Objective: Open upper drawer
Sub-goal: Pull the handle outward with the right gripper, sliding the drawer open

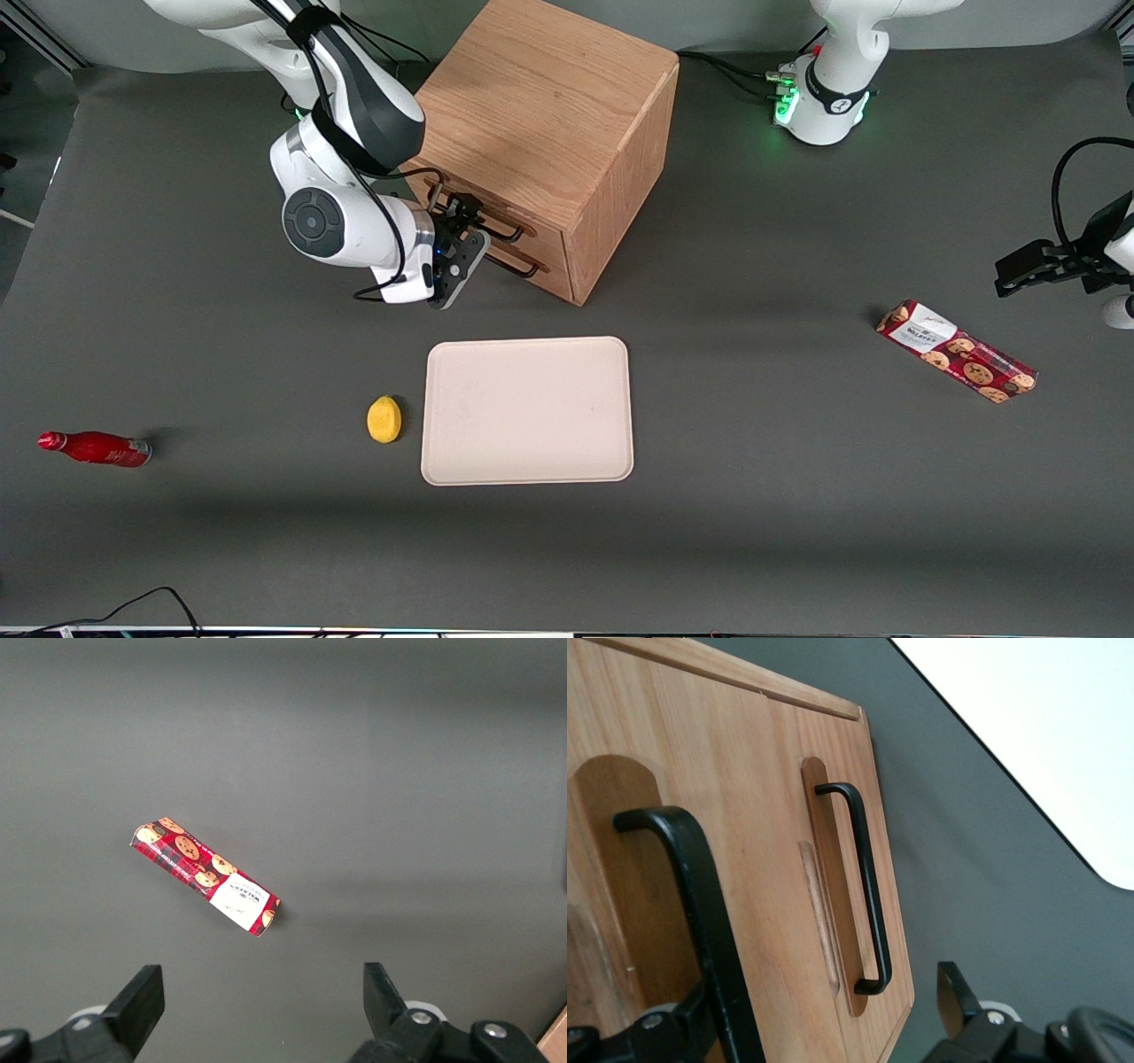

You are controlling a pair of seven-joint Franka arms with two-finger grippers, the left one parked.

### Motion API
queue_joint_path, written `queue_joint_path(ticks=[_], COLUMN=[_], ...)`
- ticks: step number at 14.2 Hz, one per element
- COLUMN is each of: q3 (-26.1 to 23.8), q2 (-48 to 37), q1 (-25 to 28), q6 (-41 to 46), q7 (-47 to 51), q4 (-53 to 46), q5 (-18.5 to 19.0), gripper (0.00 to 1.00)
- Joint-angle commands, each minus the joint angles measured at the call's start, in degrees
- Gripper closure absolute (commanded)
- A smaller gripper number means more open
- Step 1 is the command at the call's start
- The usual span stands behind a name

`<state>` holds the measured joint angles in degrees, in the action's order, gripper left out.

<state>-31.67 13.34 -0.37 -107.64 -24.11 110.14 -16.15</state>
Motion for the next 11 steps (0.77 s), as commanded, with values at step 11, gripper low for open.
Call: queue_joint_path(ticks=[11], q3=[3.81], q2=[10.65], q1=[-0.51], q6=[-0.65], q7=[-1.2], q4=[-13.01], q5=[10.42], gripper=[0.0])
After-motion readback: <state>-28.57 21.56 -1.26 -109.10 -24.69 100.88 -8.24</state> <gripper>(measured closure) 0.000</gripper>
